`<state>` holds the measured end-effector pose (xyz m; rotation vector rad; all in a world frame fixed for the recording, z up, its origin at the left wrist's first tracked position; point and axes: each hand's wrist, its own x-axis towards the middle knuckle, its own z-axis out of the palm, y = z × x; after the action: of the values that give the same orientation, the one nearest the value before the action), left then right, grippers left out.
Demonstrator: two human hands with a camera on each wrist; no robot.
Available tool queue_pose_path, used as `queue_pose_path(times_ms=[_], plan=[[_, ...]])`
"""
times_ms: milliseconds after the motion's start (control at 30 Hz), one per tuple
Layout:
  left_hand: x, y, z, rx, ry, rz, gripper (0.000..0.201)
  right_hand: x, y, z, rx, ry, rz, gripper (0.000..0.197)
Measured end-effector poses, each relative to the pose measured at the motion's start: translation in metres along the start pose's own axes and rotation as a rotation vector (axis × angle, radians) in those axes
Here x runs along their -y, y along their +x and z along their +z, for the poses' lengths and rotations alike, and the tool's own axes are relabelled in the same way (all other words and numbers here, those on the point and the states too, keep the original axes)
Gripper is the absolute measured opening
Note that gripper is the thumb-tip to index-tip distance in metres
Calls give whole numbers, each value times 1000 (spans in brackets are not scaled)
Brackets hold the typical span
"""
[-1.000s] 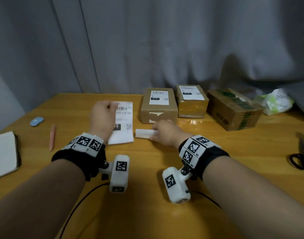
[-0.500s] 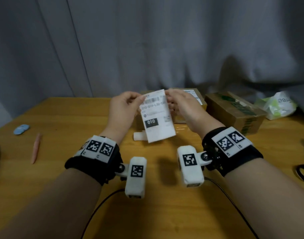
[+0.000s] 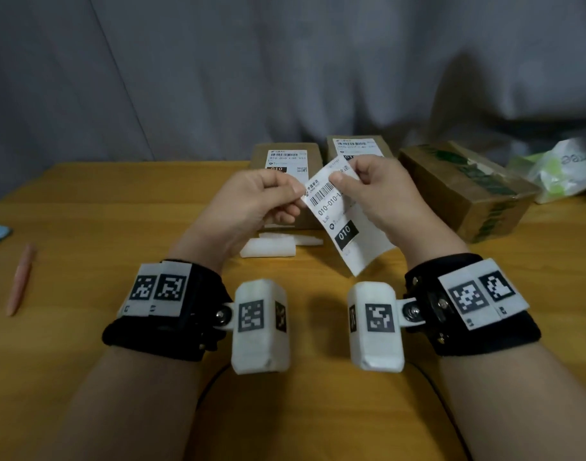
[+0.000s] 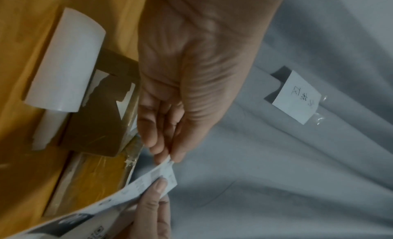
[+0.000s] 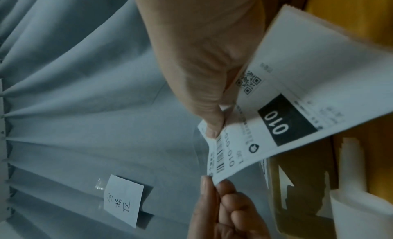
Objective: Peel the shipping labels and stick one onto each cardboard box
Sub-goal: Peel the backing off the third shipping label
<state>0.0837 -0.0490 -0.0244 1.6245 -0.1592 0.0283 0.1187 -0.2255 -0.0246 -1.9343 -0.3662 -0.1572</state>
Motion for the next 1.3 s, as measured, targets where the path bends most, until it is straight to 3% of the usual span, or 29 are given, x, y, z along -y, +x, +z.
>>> queue_pose_path(times_ms=[167, 267, 500, 700, 900, 1067, 1167, 1300], plan=[[-1, -2, -2, 159, -8, -67, 15, 0, -2, -6, -18, -44, -54, 9], [3, -6, -4, 231, 5, -80, 16, 2, -5, -10, 12, -122, -79, 16], [-1, -11, -5, 275, -49, -49, 13, 9, -12, -13, 55, -157, -104, 22], [-2, -10, -9, 190, 45, -6, 23, 13, -14, -11, 116, -151, -95, 21], [-7, -10, -6, 118, 134, 21, 7, 15, -18, -7, 262, -171, -61, 22], [-7, -12, -2, 126, 186, 1, 7, 18, -20, -8, 308, -209, -70, 21], [-7, -12, 0, 137, 183, -1, 9, 17, -20, -7, 267, -229, -110, 19], [-6, -11, 2, 170, 211, -42, 7, 15, -16, -7, 87, -209, -153, 10]])
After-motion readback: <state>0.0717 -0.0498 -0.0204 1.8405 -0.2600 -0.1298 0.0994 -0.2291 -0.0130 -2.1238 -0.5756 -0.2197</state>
